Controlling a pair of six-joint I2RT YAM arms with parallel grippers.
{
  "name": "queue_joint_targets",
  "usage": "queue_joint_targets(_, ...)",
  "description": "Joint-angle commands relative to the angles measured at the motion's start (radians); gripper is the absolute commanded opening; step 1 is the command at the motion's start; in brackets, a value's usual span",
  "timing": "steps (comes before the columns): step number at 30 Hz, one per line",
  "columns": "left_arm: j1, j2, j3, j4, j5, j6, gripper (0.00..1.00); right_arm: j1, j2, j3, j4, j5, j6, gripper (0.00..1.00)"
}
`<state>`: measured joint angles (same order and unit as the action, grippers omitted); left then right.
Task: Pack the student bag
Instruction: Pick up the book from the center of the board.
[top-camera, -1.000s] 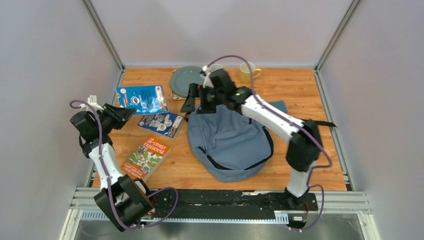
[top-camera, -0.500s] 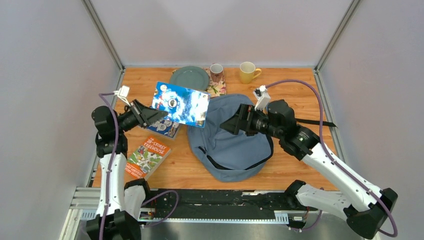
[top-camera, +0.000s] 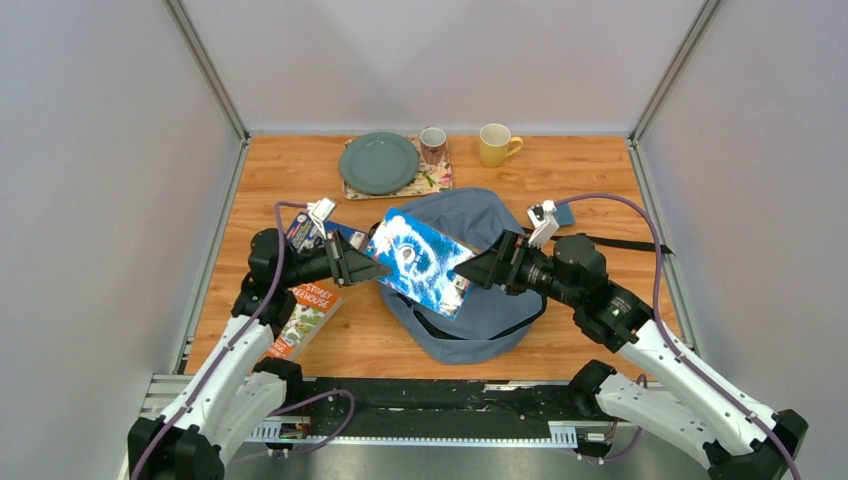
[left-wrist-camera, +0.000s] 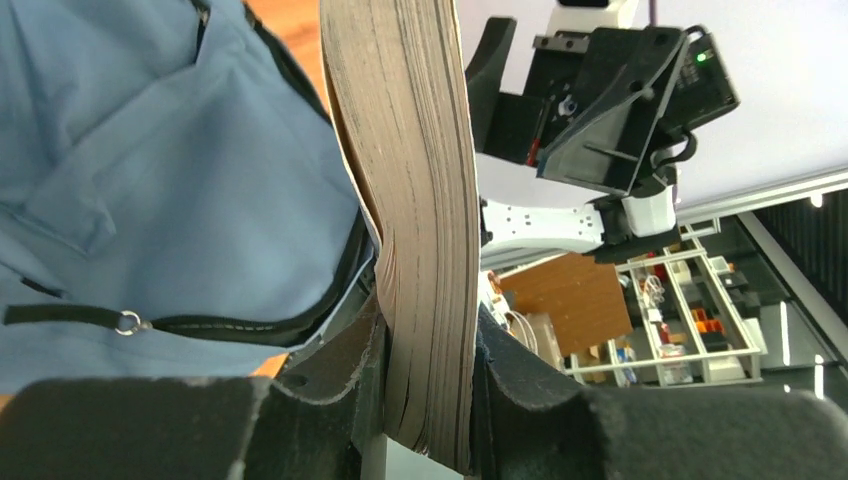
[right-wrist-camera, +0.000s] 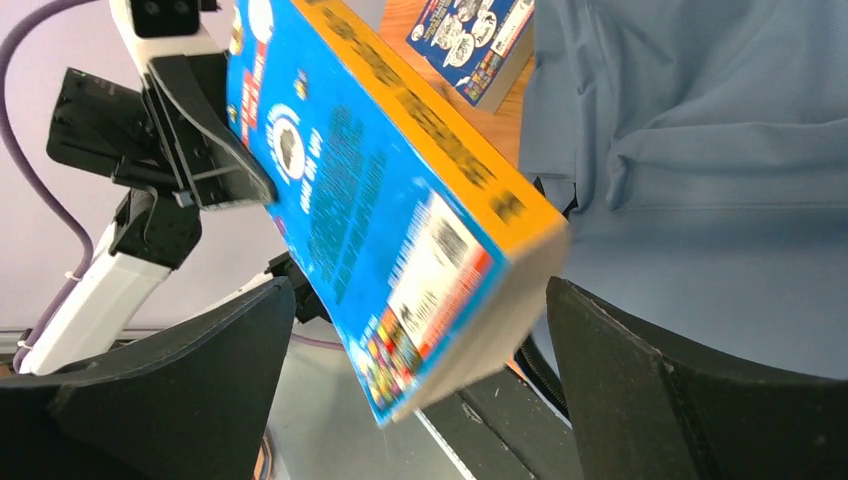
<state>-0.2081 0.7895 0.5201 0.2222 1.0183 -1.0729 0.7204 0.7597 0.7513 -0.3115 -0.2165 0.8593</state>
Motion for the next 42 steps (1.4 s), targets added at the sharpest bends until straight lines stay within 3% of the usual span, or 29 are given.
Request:
queue_joint_targets(1,-0.091,-0.006,-0.02,0.15,-0.115,-0.039,0.0,0.001,0.01,-0.029,0.065,0.023,0.04,1.0)
queue_joint_targets(9,-0.126,0.008,-0.031,0.281,-0.135,-0.102,0.0,-0.001,-0.026,-0.096,0.057,0.02,0.061,1.0)
queue_joint_targets(15,-0.139,0.023,-0.038,0.351,-0.12,-0.142,0.0,-0.001,-0.05,-0.141,0.166,-0.037,0.084,1.0)
queue_joint_targets(22,-0.234,0.096,-0.065,0.517,-0.095,-0.208,0.0,0.002,-0.026,-0.144,0.301,-0.129,0.099,0.98)
queue_joint_targets(25,-0.26,0.1,-0.084,0.514,-0.125,-0.199,0.0,0.001,-0.052,-0.145,0.298,-0.118,0.096,0.77)
queue_joint_targets(26,-0.258,0.097,-0.091,0.503,-0.136,-0.193,0.0,0.001,-0.063,-0.147,0.29,-0.112,0.095,0.61)
queue_joint_targets(28,-0.258,0.087,-0.081,0.394,-0.152,-0.141,0.0,0.001,-0.103,-0.152,0.246,-0.083,0.089,0.42)
queue_joint_targets(31,-0.258,0.074,-0.051,0.252,-0.19,-0.049,0.0,0.002,-0.154,-0.153,0.167,-0.046,0.078,0.27)
queue_joint_targets(33,-0.258,0.071,-0.032,0.217,-0.21,-0.018,0.0,0.001,-0.172,-0.156,0.135,-0.047,0.076,0.28)
queue_joint_targets(36,-0.26,0.077,-0.023,0.207,-0.211,-0.013,0.0,0.002,-0.18,-0.161,0.124,-0.07,0.087,0.4)
queue_joint_targets(41,-0.26,0.08,-0.019,0.203,-0.222,-0.01,0.0,0.001,-0.181,-0.162,0.129,-0.092,0.093,0.3)
queue_joint_targets(42,-0.26,0.082,-0.019,0.191,-0.225,-0.007,0.0,0.002,-0.186,-0.161,0.117,-0.09,0.09,0.21)
